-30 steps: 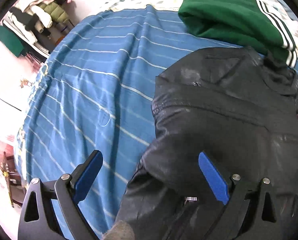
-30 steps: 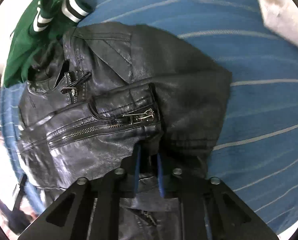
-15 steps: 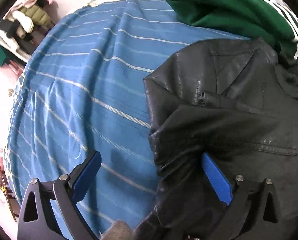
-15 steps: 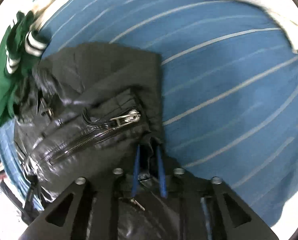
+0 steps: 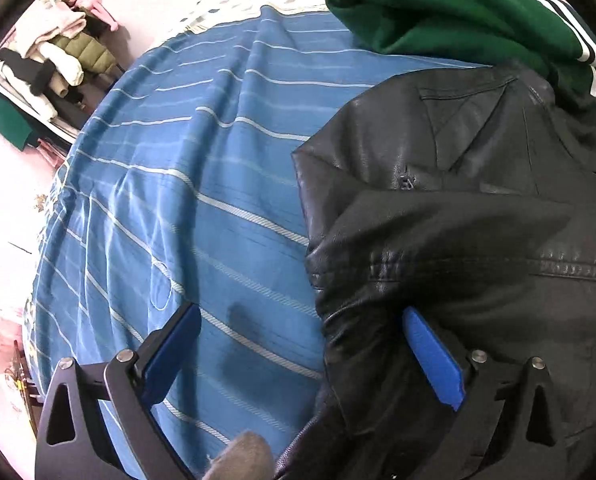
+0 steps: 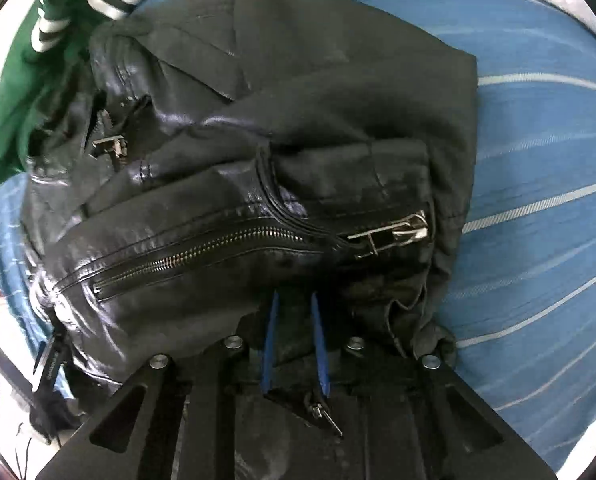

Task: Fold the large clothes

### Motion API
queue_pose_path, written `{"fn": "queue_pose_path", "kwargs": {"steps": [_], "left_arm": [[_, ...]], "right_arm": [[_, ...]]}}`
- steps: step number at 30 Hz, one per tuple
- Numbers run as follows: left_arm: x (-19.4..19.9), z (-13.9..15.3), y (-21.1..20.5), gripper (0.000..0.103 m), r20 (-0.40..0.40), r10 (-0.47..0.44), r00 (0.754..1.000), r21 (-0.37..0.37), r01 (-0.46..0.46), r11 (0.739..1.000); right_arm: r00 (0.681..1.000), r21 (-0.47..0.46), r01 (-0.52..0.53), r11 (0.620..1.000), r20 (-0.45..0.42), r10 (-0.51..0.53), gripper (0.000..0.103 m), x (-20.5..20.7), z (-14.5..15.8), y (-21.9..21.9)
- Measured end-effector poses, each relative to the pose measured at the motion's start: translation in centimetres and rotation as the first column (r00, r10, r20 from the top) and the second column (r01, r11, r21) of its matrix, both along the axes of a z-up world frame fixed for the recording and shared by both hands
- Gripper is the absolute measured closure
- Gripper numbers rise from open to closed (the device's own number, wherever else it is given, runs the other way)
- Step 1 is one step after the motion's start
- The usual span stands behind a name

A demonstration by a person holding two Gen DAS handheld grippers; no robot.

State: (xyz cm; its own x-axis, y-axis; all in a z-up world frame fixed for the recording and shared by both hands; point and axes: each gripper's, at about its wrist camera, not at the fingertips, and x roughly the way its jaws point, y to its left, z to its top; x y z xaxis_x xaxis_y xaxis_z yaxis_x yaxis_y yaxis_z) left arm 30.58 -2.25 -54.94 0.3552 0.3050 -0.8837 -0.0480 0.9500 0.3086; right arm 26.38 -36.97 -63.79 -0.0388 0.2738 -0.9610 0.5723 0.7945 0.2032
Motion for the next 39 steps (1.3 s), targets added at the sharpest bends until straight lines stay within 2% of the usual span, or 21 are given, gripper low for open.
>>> {"fn": "queue_pose_path", "kwargs": {"steps": [2,6,8,11,13,15,16,17,19,21,23,25,28,30,33,36,39], "left_arm": [[0.0,0.1,0.3,0.0,0.005,0.034,0.999,-0.021,-0.033,0.999],[0.2,-0.1,0.8,0.0,-0.007,0.08,0.997,-0.06,-0.08,0.995],[0.1,0.0,0.4,0.0,-0.001,0.081,0.997,-0.037,-0.081,0.996],[-0.4,0.4,-0.6,0.0,0.017,0.09,0.996,0.031,-0.091,0.995],[-1.0,1.1,-1.5,0.0,0.023,0.103,0.994,0.08,-0.105,0.991],[-1.8,1.9,-2.4,0.0,0.023,0.118,0.993,0.097,-0.119,0.988],[-2.4,2.5,-3.0,0.0,0.026,0.132,0.991,0.112,-0.134,0.985],[-2.9,2.9,-3.4,0.0,0.034,0.141,0.989,0.125,-0.144,0.982],[-4.7,3.8,-5.2,0.0,0.044,0.168,0.985,0.191,-0.174,0.966],[-6.5,4.5,-6.9,0.0,0.048,0.19,0.981,0.22,-0.196,0.956],[-8.6,5.2,-8.9,0.0,0.049,0.199,0.979,0.265,-0.205,0.942],[-11.0,5.7,-11.4,0.0,0.04,0.194,0.98,0.328,-0.196,0.924],[-14.5,5.6,-14.9,0.0,0.003,0.175,0.985,0.376,-0.163,0.912],[-16.8,5.1,-17.2,0.0,-0.041,0.153,0.987,0.414,-0.123,0.902],[-20.5,3.9,-21.4,0.0,-0.077,0.091,0.993,0.503,-0.04,0.863],[-23.3,3.6,-24.6,0.0,-0.091,0.065,0.994,0.524,-0.008,0.852],[-25.7,4.0,-27.1,0.0,-0.108,0.061,0.992,0.524,0.005,0.852]], "right_arm": [[1.0,0.02,0.007,1.0,-0.009,-0.007,0.086,0.5,-0.5,0.0],[0.997,-0.015,-0.081,0.997,-0.005,0.08,0.087,1.0,-0.4,0.2],[0.995,-0.023,-0.103,0.994,-0.01,0.103,0.087,2.2,-0.9,1.1],[0.995,0.016,-0.101,0.995,-0.013,0.101,0.085,2.6,-0.6,0.7],[0.995,0.087,-0.1,0.991,0.018,0.099,0.08,2.5,-0.2,0.0],[0.993,0.189,-0.093,0.978,0.087,0.078,0.074,1.8,0.7,-1.8],[0.99,0.283,-0.086,0.955,0.134,0.05,0.062,1.0,1.4,-2.7],[0.988,0.314,-0.092,0.945,0.144,0.048,0.053,0.4,1.7,-3.2],[0.981,0.343,-0.136,0.929,0.179,0.078,0.051,-1.0,3.1,-4.6],[0.972,0.32,-0.188,0.929,0.194,0.13,0.049,-2.2,4.1,-5.9],[0.955,0.248,-0.255,0.934,0.215,0.204,0.045,-3.7,5.4,-7.3],[0.943,0.211,-0.292,0.933,0.227,0.243,0.045,-5.1,5.8,-8.2],[0.93,0.142,-0.328,0.934,0.223,0.292,0.043,-7.1,6.1,-11.2],[0.929,0.109,-0.332,0.937,0.212,0.305,0.042,-9.0,5.3,-12.9],[0.933,0.061,-0.333,0.941,0.167,0.319,0.042,-11.1,4.2,-15.0],[0.945,0.041,-0.314,0.948,0.113,0.308,0.042,-13.6,3.0,-17.6],[0.957,0.038,-0.285,0.958,0.077,0.281,0.042,-15.0,2.2,-19.2]]}}
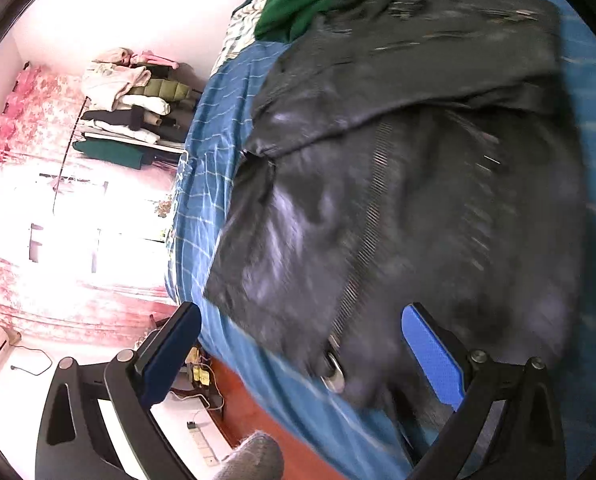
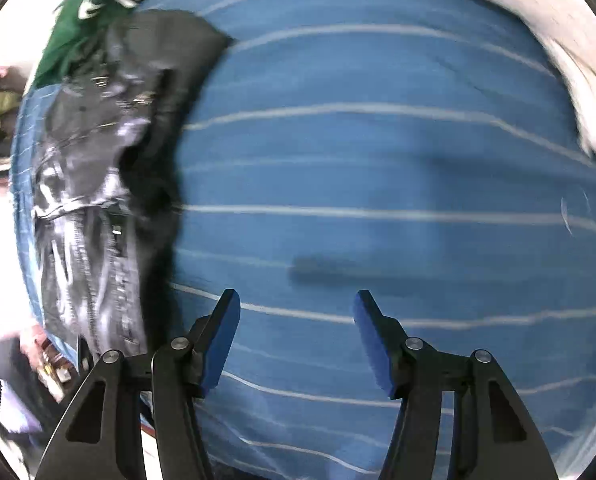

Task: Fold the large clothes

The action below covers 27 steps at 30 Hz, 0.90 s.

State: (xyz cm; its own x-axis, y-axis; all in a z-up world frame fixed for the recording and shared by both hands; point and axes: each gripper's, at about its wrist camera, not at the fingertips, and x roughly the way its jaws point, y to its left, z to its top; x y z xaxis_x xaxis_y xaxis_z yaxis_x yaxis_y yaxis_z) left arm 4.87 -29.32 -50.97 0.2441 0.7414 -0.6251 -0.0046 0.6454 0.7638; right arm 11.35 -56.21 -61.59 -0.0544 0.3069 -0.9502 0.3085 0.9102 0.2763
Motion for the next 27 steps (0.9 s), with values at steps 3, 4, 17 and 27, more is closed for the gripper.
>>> {"fn": "queue_pose_path", "kwargs": {"steps": [3,4,17,27], "left_arm": [[-2.1,-0.3,-2.3,0.0,-0.028,-0.005,1.0,0.009,0.005,1.0],[-2.8,-0.7,-3.1,0.0,-0.04,-0.006,0.999,0.02,0.007,1.0],[-1.1,-6.2,-7.2,0.0,-0.051,0.011,0.999,0.121,-0.004,0.993],[0.7,-8.1,-8.1,0.0,-0.054,0.007,0.999,0.137,0.0,0.991]], "right_arm": [[0.999,-0.024,0.033,0.999,-0.026,-0.033,0.042,-1.3,-0.2,-2.2],[0.999,-0.031,0.038,0.999,-0.032,-0.039,0.042,-1.6,-0.2,-2.9],[0.998,-0.066,0.063,0.996,-0.021,-0.065,0.042,-1.4,1.3,-6.3],[0.997,-0.054,0.07,0.996,-0.032,-0.072,0.042,-0.4,1.0,-5.5]]}}
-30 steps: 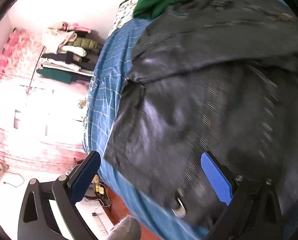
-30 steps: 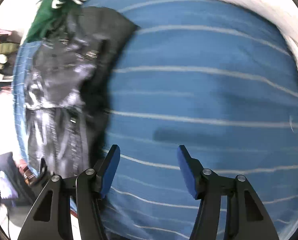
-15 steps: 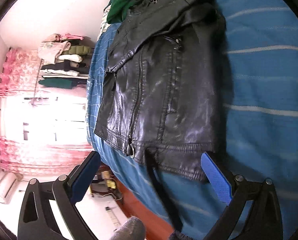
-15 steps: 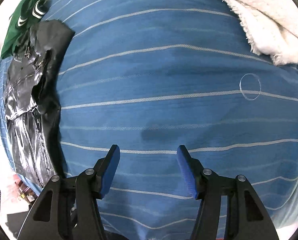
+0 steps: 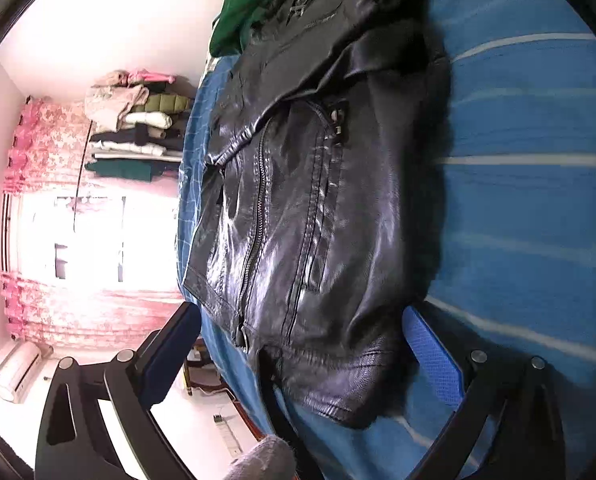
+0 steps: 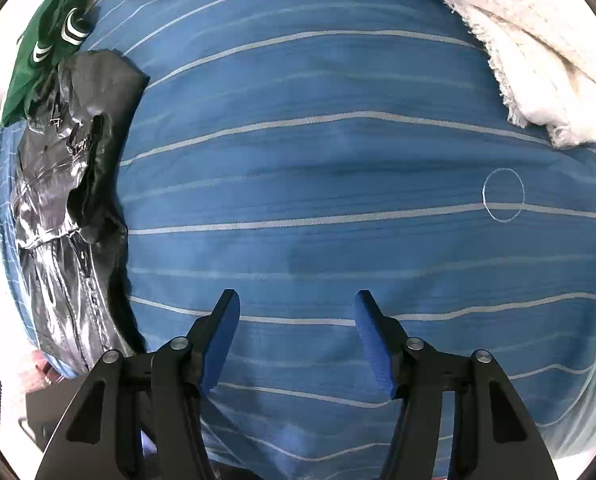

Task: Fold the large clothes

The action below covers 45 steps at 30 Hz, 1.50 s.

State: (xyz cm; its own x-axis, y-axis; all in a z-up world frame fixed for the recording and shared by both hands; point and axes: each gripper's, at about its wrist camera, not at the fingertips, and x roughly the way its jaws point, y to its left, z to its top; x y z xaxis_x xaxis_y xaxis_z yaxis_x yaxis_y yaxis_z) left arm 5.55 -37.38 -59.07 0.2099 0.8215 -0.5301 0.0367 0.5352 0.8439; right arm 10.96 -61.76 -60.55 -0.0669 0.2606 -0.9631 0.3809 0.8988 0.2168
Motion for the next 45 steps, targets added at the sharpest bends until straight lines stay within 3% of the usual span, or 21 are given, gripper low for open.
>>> {"fn": "queue_pose_path", "kwargs": {"steps": [4,6,9,12,21,22,23,25,29,30,31,32,34,37,38,39,40,42,45], "left_arm": [[1.2,0.0,1.2,0.0,0.014,0.03,0.999,0.005,-0.03,1.0],[1.5,0.5,1.0,0.0,0.0,0.055,0.999,-0.037,-0.055,0.998],[1.1,1.2,-1.0,0.0,-0.013,-0.008,1.0,-0.104,0.007,0.995],[0.6,0.1,-2.3,0.0,-0.039,-0.073,0.997,-0.083,0.07,0.994],[2.9,0.7,4.6,0.0,-0.005,0.055,0.998,-0.05,-0.055,0.997],[3.0,1.1,5.4,0.0,-0.008,0.057,0.998,-0.084,-0.058,0.995],[2.9,1.4,5.8,0.0,-0.005,0.055,0.998,-0.093,-0.055,0.994],[2.8,2.6,6.1,0.0,0.026,0.028,0.999,-0.064,-0.026,0.998],[2.6,3.9,6.9,0.003,0.027,0.024,0.999,-0.143,-0.02,0.99],[2.6,4.2,7.1,0.014,0.024,0.024,0.999,-0.18,-0.019,0.983],[2.5,4.5,7.3,0.031,0.022,0.025,0.999,-0.23,-0.019,0.973],[2.5,4.8,7.4,0.041,0.019,0.025,1.0,-0.274,-0.019,0.962],[2.2,5.5,7.4,0.074,0.015,0.014,1.0,-0.362,-0.008,0.932],[2.0,6.3,6.7,0.086,0.027,-0.023,0.999,-0.406,0.032,0.913],[2.0,6.4,6.6,0.086,0.03,-0.032,0.999,-0.415,0.041,0.909],[1.9,6.6,6.5,0.087,0.03,-0.042,0.999,-0.43,0.051,0.901],[1.8,6.8,6.6,0.088,0.031,-0.05,0.998,-0.443,0.059,0.895],[1.8,7.6,7.4,0.088,0.039,-0.064,0.997,-0.471,0.075,0.879],[2.0,9.5,9.4,0.088,0.052,-0.061,0.997,-0.529,0.079,0.845]], "right_arm": [[1.0,0.006,-0.002,1.0,-0.003,0.002,0.042,0.4,-0.2,-0.5],[1.0,0.014,0.002,1.0,-0.001,-0.002,0.042,0.5,-0.3,-0.4],[1.0,0.014,0.007,1.0,-0.007,-0.007,0.042,0.4,-0.6,-0.4],[0.999,0.033,0.036,0.999,-0.024,-0.035,0.041,0.3,-1.0,-0.4],[1.0,0.063,0.01,0.998,0.004,-0.01,0.041,2.2,-2.0,0.5],[1.0,0.101,0.004,0.995,0.027,-0.007,0.039,3.0,-2.5,1.0],[0.999,0.136,-0.004,0.991,0.041,-0.002,0.029,3.8,-3.1,1.4],[0.996,0.232,-0.005,0.973,0.087,-0.015,0.024,5.4,-3.7,2.2],[0.981,0.453,-0.013,0.891,0.177,-0.076,0.015,9.4,-5.0,4.5],[0.979,0.496,-0.009,0.868,0.181,-0.094,0.014,10.3,-5.5,5.2],[0.978,0.534,-0.002,0.846,0.177,-0.11,0.014,11.0,-5.9,5.8],[0.978,0.594,0.013,0.805,0.162,-0.135,0.014,12.0,-6.6,6.6],[0.981,0.648,0.046,0.76,0.115,-0.157,0.014,13.6,-7.8,7.8],[0.974,0.677,0.088,0.731,0.095,-0.205,0.013,14.6,-8.4,8.8],[0.971,0.689,0.09,0.719,0.099,-0.217,0.02,14.8,-8.3,9.1],[0.971,0.677,0.096,0.73,0.097,-0.218,0.037,15.0,-8.1,9.3],[0.971,0.662,0.11,0.741,0.087,-0.222,0.063,14.9,-8.0,9.4],[0.962,0.64,0.148,0.754,0.084,-0.26,0.069,14.9,-6.6,9.9],[0.96,0.588,0.105,0.802,0.152,-0.236,0.074,16.0,-1.1,12.0]]}}
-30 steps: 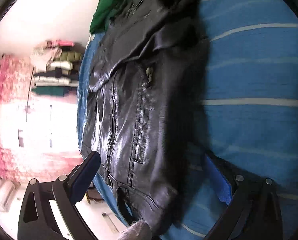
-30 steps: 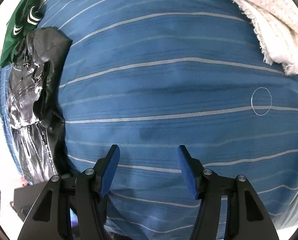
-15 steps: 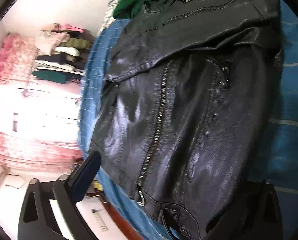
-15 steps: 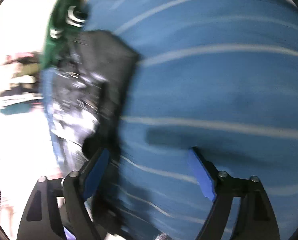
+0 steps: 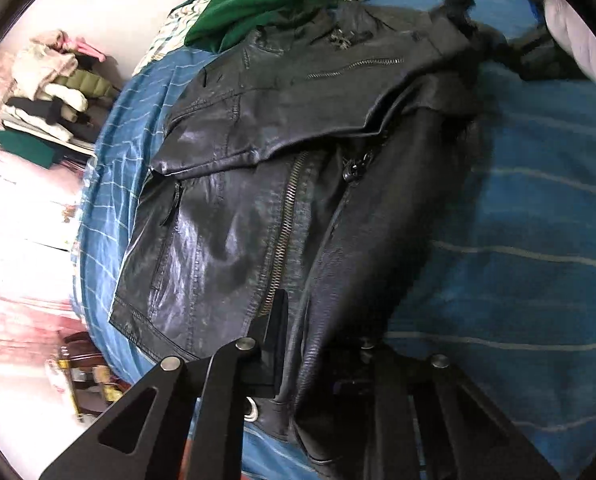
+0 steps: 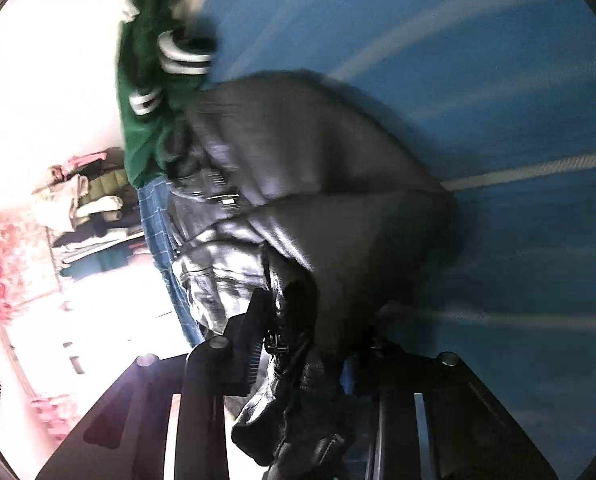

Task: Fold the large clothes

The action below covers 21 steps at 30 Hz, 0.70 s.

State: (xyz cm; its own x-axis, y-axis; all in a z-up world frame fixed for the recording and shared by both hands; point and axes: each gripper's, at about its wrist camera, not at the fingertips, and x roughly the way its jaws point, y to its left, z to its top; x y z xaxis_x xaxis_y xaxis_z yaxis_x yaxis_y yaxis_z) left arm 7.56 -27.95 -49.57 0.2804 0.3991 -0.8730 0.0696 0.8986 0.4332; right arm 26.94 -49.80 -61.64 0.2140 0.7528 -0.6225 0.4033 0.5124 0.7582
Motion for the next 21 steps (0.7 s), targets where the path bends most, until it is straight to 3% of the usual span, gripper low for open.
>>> {"fn": "queue_pose_path", "kwargs": {"steps": [5,7,11,13,15,16,18,20,21], "left_arm": [[0.8,4.4,5.4,0.087,0.015,0.03,0.999,-0.148,-0.028,0.989],[1.4,6.4,9.4,0.085,0.013,0.079,0.997,-0.243,-0.073,0.967],[2.7,7.9,17.1,0.084,0.022,0.179,0.984,-0.392,-0.156,0.907],[3.6,7.2,21.8,0.084,0.001,0.256,0.967,-0.483,-0.224,0.847],[4.1,6.0,26.1,0.083,-0.039,0.335,0.941,-0.586,-0.294,0.756],[4.3,5.1,28.6,0.077,-0.064,0.383,0.922,-0.63,-0.334,0.701],[4.2,3.6,32.7,0.069,-0.098,0.463,0.881,-0.671,-0.402,0.623],[3.8,2.5,36.4,0.058,-0.123,0.531,0.838,-0.696,-0.454,0.556],[3.3,2.0,38.2,0.045,-0.129,0.571,0.811,-0.684,-0.489,0.541]], "right_arm": [[0.992,-0.105,-0.092,0.99,0.076,0.1,0.075,3.0,9.4,7.3],[0.981,-0.151,-0.155,0.976,0.093,0.17,0.076,4.8,12.5,12.5],[0.953,-0.279,-0.26,0.925,0.083,0.293,0.076,7.6,14.8,22.5],[0.938,-0.344,-0.313,0.885,0.032,0.344,0.076,9.8,14.1,28.5],[0.925,-0.393,-0.358,0.847,-0.023,0.38,0.076,10.8,12.7,32.9],[0.914,-0.428,-0.386,0.817,-0.061,0.4,0.075,11.9,11.2,35.9],[0.9,-0.452,-0.426,0.784,-0.13,0.415,0.072,13.4,8.4,39.5],[0.903,-0.419,-0.428,0.801,-0.157,0.401,0.055,14.7,6.1,41.0],[0.911,-0.389,-0.412,0.824,-0.154,0.383,0.053,14.7,5.4,41.2]]}}
